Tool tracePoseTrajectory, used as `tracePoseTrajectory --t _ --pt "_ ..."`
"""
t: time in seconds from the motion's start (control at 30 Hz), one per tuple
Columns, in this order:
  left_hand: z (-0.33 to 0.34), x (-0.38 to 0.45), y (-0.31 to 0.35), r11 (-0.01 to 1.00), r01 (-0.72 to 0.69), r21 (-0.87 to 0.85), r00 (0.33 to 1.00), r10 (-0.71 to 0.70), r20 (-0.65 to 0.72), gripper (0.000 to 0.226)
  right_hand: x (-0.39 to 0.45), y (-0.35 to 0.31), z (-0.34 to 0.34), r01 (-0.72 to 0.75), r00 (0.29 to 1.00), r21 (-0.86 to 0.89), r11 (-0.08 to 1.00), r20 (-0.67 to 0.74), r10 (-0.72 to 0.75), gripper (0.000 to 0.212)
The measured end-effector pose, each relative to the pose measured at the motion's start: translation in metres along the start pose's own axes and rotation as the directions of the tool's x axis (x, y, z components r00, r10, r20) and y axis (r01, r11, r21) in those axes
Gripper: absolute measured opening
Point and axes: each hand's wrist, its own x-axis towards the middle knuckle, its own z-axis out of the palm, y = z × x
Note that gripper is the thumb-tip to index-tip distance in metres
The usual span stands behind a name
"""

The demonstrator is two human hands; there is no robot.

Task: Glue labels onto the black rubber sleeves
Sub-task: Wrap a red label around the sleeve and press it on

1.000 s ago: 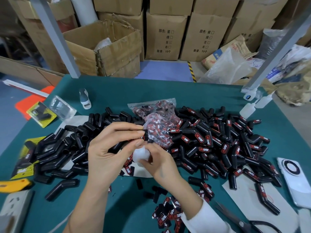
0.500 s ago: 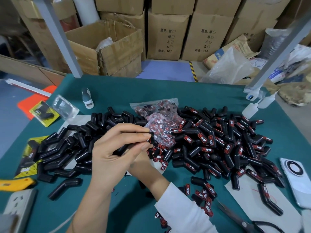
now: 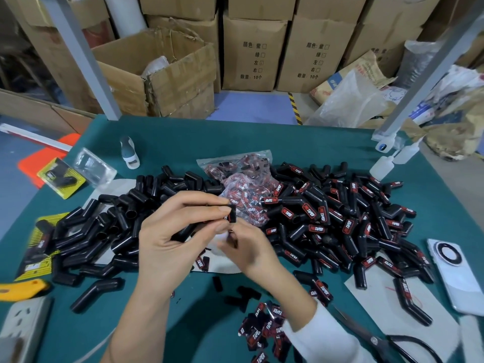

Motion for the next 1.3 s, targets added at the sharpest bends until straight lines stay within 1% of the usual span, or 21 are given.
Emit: tracePoseTrajectory --t 0.03,0.07,0.13,0.27,0.33,0.43,0.57,0.6,0.63,0.67,0.7,0.73,0.77,0.8,0.83,0.9,0.97,1.0,1.13,1.2,1.3 --pt "-0.001 -0.001 0.0 0.999 0.032 -0.022 0.999 -0.033 -0.002 0.015 -0.009 0.011 -0.009 0.02 1.0 -0.044 0.999 -0.013 -0.02 0.031" --pt "0.001 -0.002 -0.001 0.998 0.058 -0.03 0.998 -0.058 0.002 0.012 -0.023 0.025 -0.017 0.003 1.0 -0.085 0.996 -0.011 -0.004 0.028" --pt "0.002 -0.002 -0.001 0.996 0.052 -0.066 0.999 -0.052 -0.001 0.01 -0.05 0.047 -0.032 -0.046 0.999 -0.185 0.982 -0.005 0.046 0.024" --pt "0.002 -0.003 -0.002 0.994 0.054 -0.098 0.998 -0.053 0.02 0.011 -0.082 0.071 -0.039 -0.102 0.993 -0.245 0.964 -0.079 0.085 0.024" --pt "0.004 -0.003 -0.004 0.993 0.061 -0.1 0.998 -0.059 0.029 0.011 -0.085 0.074 -0.036 -0.135 0.987 -0.211 0.968 -0.117 0.113 0.022" --pt "0.009 -0.004 -0.006 0.992 0.075 -0.105 0.996 -0.069 0.056 0.01 -0.081 0.069 -0.027 -0.128 0.982 -0.164 0.978 -0.158 0.102 0.023" --pt "0.014 -0.004 -0.01 0.996 0.066 -0.064 0.994 -0.059 0.097 0.017 -0.088 0.078 -0.041 -0.133 0.987 -0.056 0.99 -0.094 0.128 0.05" --pt "0.014 -0.005 -0.011 0.996 0.068 -0.065 0.993 -0.061 0.102 0.018 -0.091 0.08 -0.047 -0.15 0.984 0.002 0.989 -0.097 0.149 0.046" --pt "0.014 -0.005 -0.011 0.996 0.067 -0.064 0.993 -0.06 0.104 0.018 -0.096 0.081 -0.051 -0.143 0.98 0.01 0.99 -0.138 0.143 0.037" --pt "0.015 -0.005 -0.012 0.996 0.063 -0.061 0.993 -0.057 0.104 0.017 -0.101 0.085 -0.053 -0.094 0.973 -0.082 0.992 -0.221 0.074 0.026" --pt "0.015 -0.005 -0.013 0.997 0.057 -0.058 0.993 -0.051 0.103 0.017 -0.104 0.088 -0.052 -0.047 0.952 -0.275 0.96 -0.302 -0.04 0.018" --pt "0.015 -0.005 -0.013 0.997 0.054 -0.054 0.994 -0.049 0.102 0.017 -0.106 0.095 -0.049 -0.016 0.926 -0.484 0.875 -0.338 -0.17 0.019" --pt "0.015 -0.005 -0.013 0.997 0.054 -0.053 0.993 -0.048 0.104 0.017 -0.105 0.101 -0.044 -0.004 0.909 -0.645 0.764 -0.32 -0.265 0.021" --pt "0.015 -0.005 -0.013 0.997 0.054 -0.054 0.993 -0.048 0.107 0.017 -0.102 0.106 -0.04 0.001 0.908 -0.746 0.666 -0.278 -0.313 0.025" --pt "0.016 -0.006 -0.013 0.997 0.053 -0.057 0.993 -0.046 0.111 0.016 -0.097 0.107 -0.037 0.019 0.916 -0.802 0.597 -0.226 -0.332 0.03" --pt "0.015 -0.007 -0.013 0.997 0.05 -0.06 0.993 -0.042 0.113 0.016 -0.085 0.11 -0.038 0.046 0.949 -0.853 0.519 -0.126 -0.29 0.045" --pt "0.014 -0.007 -0.014 0.997 0.05 -0.06 0.993 -0.044 0.108 0.016 -0.074 0.111 -0.041 0.038 0.966 -0.872 0.488 -0.094 -0.243 0.056" --pt "0.014 -0.007 -0.014 0.996 0.054 -0.066 0.993 -0.047 0.105 0.016 -0.07 0.112 -0.042 0.024 0.967 -0.875 0.484 -0.102 -0.232 0.056" --pt "0.014 -0.007 -0.014 0.997 0.049 -0.054 0.994 -0.044 0.096 0.02 -0.064 0.12 -0.048 -0.016 0.951 -0.888 0.46 -0.156 -0.268 0.044" --pt "0.014 -0.007 -0.014 0.997 0.055 -0.058 0.994 -0.049 0.1 0.019 -0.061 0.125 -0.055 -0.02 0.943 -0.892 0.452 -0.167 -0.287 0.045" --pt "0.014 -0.008 -0.014 0.996 0.055 -0.072 0.994 -0.048 0.101 0.019 -0.054 0.129 -0.065 -0.04 0.948 -0.894 0.447 -0.175 -0.266 0.049"
